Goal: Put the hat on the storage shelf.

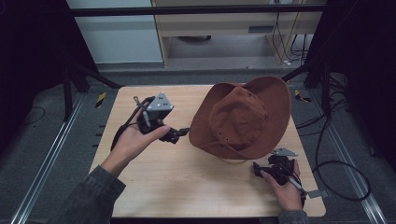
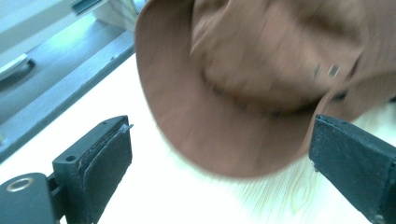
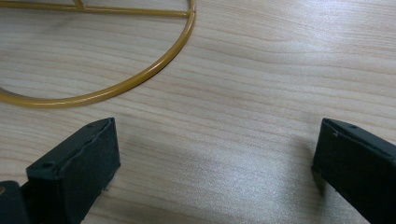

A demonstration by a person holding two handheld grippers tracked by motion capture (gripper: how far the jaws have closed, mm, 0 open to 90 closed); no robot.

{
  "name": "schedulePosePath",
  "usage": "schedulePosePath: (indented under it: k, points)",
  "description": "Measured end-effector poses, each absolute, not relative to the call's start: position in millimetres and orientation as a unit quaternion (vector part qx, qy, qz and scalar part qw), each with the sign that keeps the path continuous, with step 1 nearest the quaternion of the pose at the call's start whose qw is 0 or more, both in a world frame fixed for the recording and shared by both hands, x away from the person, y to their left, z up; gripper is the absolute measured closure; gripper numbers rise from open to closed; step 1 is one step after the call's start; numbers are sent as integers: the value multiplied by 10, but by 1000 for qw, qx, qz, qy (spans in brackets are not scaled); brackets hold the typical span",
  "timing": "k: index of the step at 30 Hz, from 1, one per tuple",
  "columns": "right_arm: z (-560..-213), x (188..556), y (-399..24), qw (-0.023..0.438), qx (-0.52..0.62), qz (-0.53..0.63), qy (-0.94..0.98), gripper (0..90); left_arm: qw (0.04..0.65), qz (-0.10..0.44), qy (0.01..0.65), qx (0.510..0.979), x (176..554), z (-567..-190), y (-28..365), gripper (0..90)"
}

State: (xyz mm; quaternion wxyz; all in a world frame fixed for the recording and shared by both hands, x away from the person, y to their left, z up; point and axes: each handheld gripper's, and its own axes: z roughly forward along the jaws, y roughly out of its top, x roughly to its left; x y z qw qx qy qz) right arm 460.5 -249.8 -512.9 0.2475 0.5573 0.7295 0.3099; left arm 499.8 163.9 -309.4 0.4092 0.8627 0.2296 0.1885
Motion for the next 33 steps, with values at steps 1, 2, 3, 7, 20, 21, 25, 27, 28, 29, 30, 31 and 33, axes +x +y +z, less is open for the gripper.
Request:
schedulePosePath:
  k: [1,2,3,7,20,21,25,27,28,29,30,31,33]
  points:
    - [-5129,4605,-2498,248,557,310,729,6,413,187,235,860,4981,-3140,1685,55]
    - [-5129,4605,-2498,247,557,310,729,6,416,184,242,857,4957,-3210,1764,55]
    - [-5129,4605,-2498,248,557,310,729,6,415,183,245,857,4943,-3252,1808,55]
    - [-5129,4605,-2498,248,557,310,730,6,400,188,262,858,4872,-3510,2023,56]
    - [-5129,4605,-2498,248,557,310,730,6,364,186,338,848,4824,-4274,2532,66]
    - [-5129,4605,-2498,248,557,310,730,6,360,186,347,846,4819,-4345,2586,66]
    - [-5129,4605,-2498,248,557,310,729,6,343,194,370,841,4802,-4574,2770,66]
    - [-5130,4605,-2498,248,557,310,729,6,347,190,385,834,4794,-4674,2862,67]
    - [-5129,4605,-2498,248,557,310,730,6,348,189,390,832,4791,-4709,2893,67]
    - [-5129,4605,-2498,248,557,310,730,6,344,191,398,829,4782,-4761,2934,67]
    - [-5130,4605,-2497,248,557,310,730,6,340,195,400,828,4776,-4795,2961,68]
    - [-5129,4605,-2497,248,557,309,730,6,340,197,402,827,4770,-4828,2985,68]
    - [-5130,4606,-2496,248,558,309,729,6,344,198,410,821,4754,-4884,3020,68]
